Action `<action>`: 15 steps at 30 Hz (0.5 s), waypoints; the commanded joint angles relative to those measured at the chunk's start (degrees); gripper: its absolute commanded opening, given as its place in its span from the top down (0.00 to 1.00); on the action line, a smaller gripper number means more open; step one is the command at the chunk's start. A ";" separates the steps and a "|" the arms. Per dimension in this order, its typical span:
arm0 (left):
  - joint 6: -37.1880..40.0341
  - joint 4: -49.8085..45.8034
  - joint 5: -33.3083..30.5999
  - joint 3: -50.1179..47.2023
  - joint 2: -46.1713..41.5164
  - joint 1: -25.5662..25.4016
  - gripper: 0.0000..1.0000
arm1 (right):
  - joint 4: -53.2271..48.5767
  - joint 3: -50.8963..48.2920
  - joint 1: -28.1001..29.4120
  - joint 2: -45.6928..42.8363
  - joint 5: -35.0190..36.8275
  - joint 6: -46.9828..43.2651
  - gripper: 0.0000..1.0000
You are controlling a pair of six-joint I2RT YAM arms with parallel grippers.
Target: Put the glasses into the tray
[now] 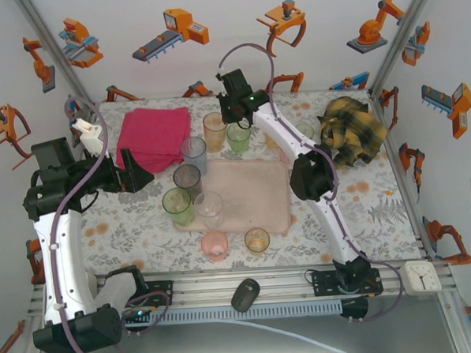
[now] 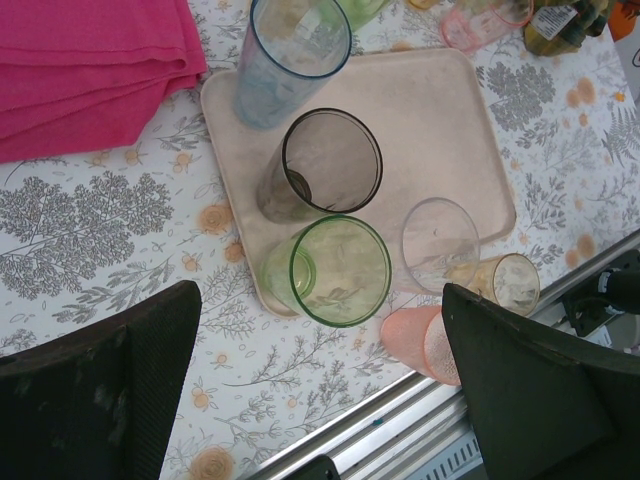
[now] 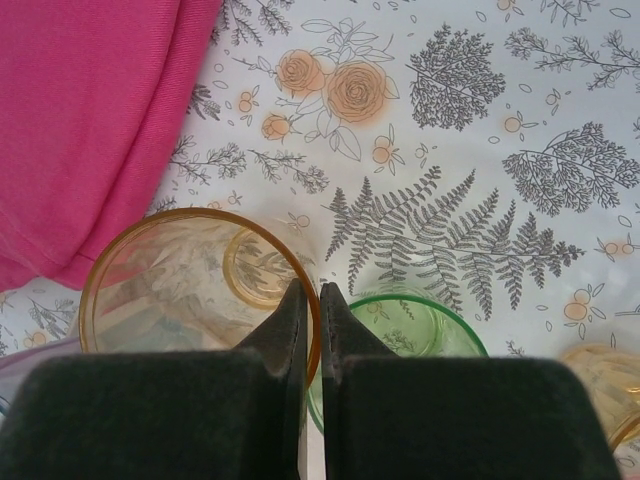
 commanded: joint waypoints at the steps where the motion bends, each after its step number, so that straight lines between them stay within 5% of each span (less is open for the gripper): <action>1: -0.28 0.59 1.24 -0.06 -0.80 0.46 0.01 | 2.25 2.30 -0.43 -0.74 -1.21 1.76 0.96; 15: 0.25 0.78 1.26 -0.52 -1.02 0.57 0.01 | 3.64 3.77 -3.70 -4.17 -3.22 6.45 0.97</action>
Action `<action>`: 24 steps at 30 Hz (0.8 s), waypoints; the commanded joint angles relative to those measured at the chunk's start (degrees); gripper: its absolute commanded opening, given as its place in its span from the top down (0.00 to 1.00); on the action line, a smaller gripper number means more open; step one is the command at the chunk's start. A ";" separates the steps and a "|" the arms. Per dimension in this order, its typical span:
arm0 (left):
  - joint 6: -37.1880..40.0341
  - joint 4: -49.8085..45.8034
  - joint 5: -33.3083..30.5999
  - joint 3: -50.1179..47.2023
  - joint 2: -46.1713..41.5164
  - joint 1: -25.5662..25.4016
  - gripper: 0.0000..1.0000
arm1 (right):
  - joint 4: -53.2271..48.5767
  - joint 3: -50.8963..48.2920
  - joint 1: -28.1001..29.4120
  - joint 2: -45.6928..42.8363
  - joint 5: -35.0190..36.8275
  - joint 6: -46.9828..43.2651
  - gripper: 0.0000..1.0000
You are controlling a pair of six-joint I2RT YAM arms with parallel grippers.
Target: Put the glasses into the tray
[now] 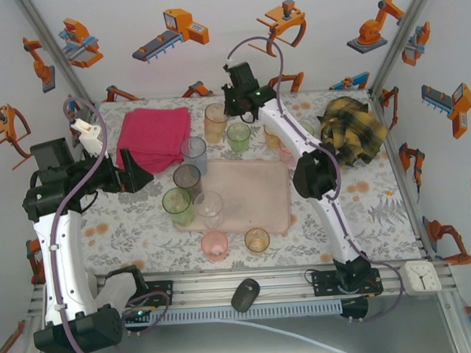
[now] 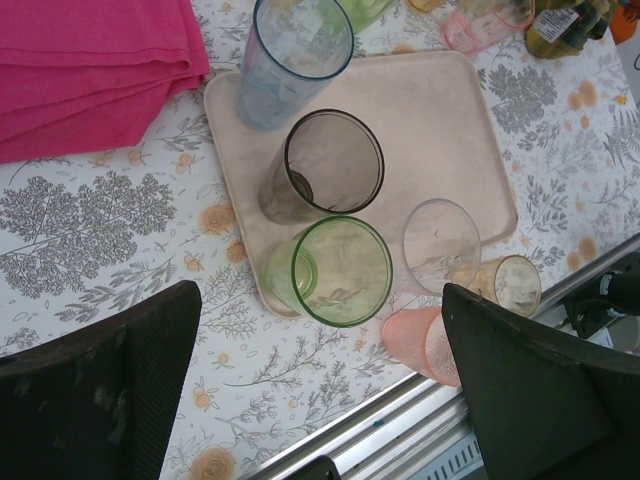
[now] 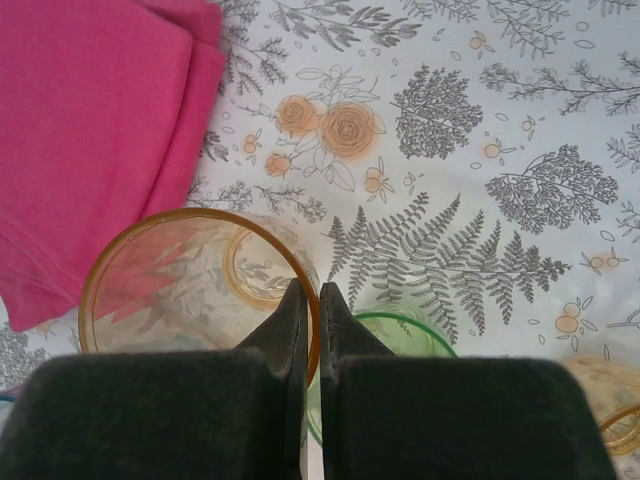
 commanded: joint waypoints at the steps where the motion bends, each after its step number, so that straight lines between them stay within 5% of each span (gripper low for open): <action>1: 0.15 0.79 1.37 -0.33 -0.79 0.29 0.01 | 2.30 1.86 -1.32 -4.26 -1.54 2.81 0.97; 15: 0.34 0.73 1.26 -0.72 -0.94 0.39 0.01 | 1.92 -0.88 -1.37 -12.98 -1.96 2.51 0.97; 24: 0.24 1.08 1.21 -1.61 -2.42 0.44 0.02 | 0.94 -11.54 -1.15 -25.36 -2.71 1.44 0.98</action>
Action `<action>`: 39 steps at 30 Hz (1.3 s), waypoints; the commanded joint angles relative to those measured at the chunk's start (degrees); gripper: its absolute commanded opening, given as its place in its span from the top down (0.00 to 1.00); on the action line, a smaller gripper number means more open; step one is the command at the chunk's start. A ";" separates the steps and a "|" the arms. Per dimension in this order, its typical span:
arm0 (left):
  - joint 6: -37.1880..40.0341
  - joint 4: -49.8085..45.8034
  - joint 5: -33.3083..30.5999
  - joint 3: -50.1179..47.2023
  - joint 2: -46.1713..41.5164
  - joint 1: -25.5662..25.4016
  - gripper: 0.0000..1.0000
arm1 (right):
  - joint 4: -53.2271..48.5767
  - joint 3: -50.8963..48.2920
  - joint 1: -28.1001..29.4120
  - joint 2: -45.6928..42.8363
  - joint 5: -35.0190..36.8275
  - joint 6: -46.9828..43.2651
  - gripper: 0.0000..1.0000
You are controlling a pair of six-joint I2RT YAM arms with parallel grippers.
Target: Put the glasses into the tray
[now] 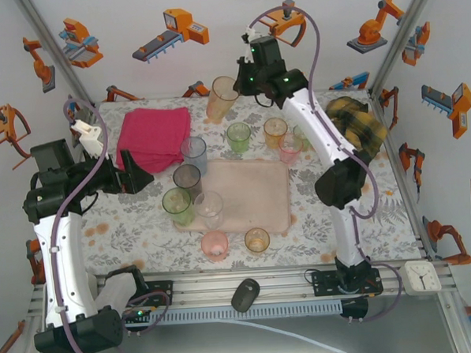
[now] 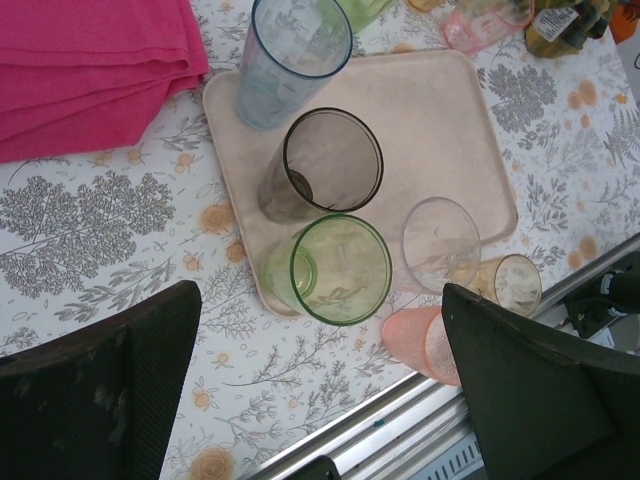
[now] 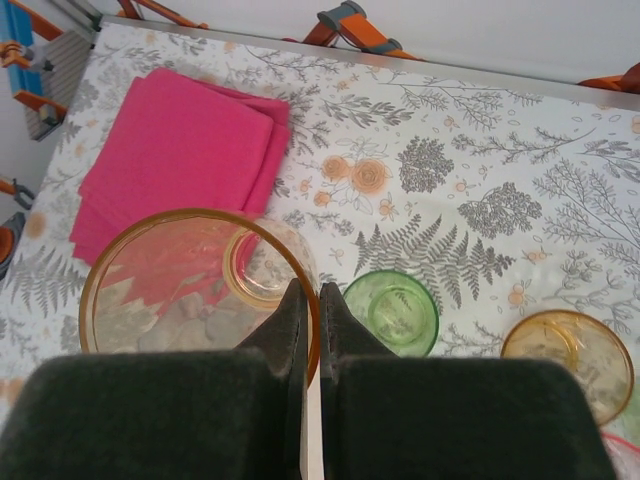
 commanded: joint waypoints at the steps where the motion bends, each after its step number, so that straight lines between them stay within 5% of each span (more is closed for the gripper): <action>1: 0.24 0.99 1.08 -1.15 -1.73 0.46 0.02 | 1.51 -5.04 0.49 -7.45 -0.88 -0.23 0.98; 27: -0.54 3.06 -0.37 -3.57 -3.29 1.12 0.02 | 8.22 -52.07 11.13 -40.01 12.84 -1.56 0.97; 39: -1.78 2.89 1.61 -3.19 -3.45 1.83 0.02 | 9.33 -58.34 12.88 -42.32 15.04 -0.12 0.97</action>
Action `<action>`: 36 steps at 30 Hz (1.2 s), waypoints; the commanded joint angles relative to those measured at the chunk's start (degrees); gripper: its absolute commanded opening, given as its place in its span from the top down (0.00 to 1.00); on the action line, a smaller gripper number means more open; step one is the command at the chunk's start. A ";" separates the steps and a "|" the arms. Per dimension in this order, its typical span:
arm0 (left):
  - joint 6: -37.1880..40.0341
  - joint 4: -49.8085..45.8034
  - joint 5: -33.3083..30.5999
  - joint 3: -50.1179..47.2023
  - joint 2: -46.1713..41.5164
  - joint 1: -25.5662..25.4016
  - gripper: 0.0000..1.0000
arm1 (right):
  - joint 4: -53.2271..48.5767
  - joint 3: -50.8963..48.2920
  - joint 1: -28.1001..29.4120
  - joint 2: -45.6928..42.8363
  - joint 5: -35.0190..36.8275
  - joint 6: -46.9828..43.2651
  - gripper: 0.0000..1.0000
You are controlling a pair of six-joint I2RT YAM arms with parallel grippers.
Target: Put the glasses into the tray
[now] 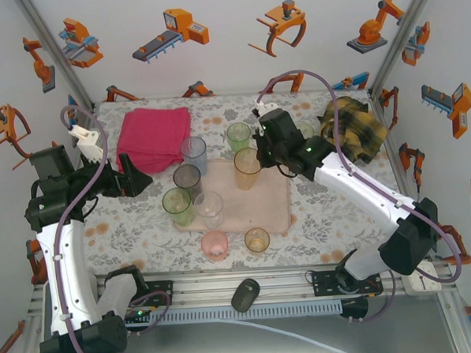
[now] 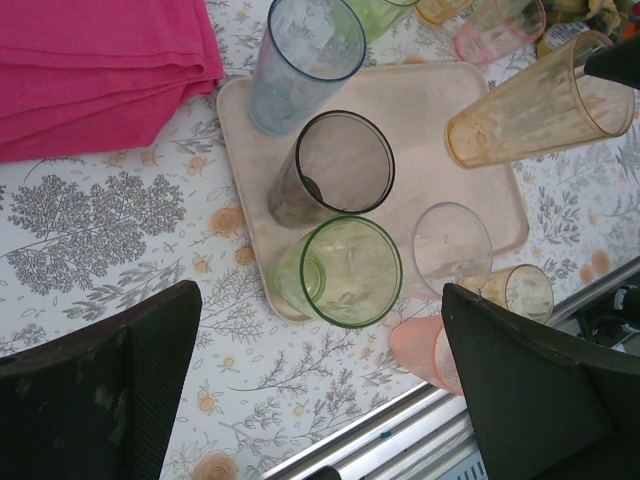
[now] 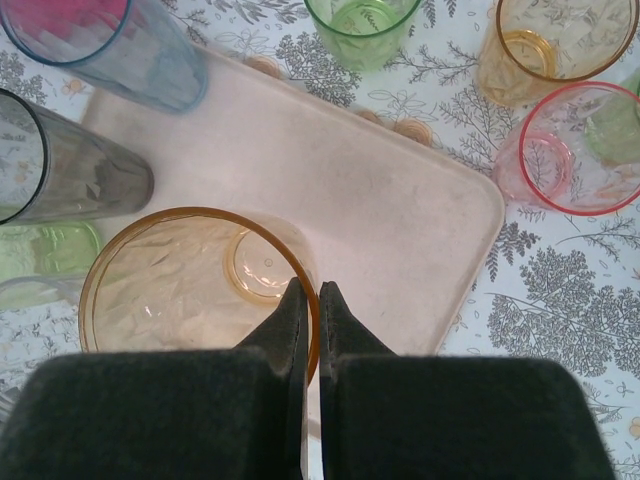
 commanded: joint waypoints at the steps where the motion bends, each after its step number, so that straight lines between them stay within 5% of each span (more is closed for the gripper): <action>1: -0.92 0.48 1.76 -0.11 -0.60 0.39 0.02 | 3.70 0.15 0.66 -1.95 1.84 1.26 0.97; 36: -1.41 0.91 4.17 0.17 -0.29 0.93 0.02 | 3.48 10.82 5.10 13.07 1.51 -0.82 0.97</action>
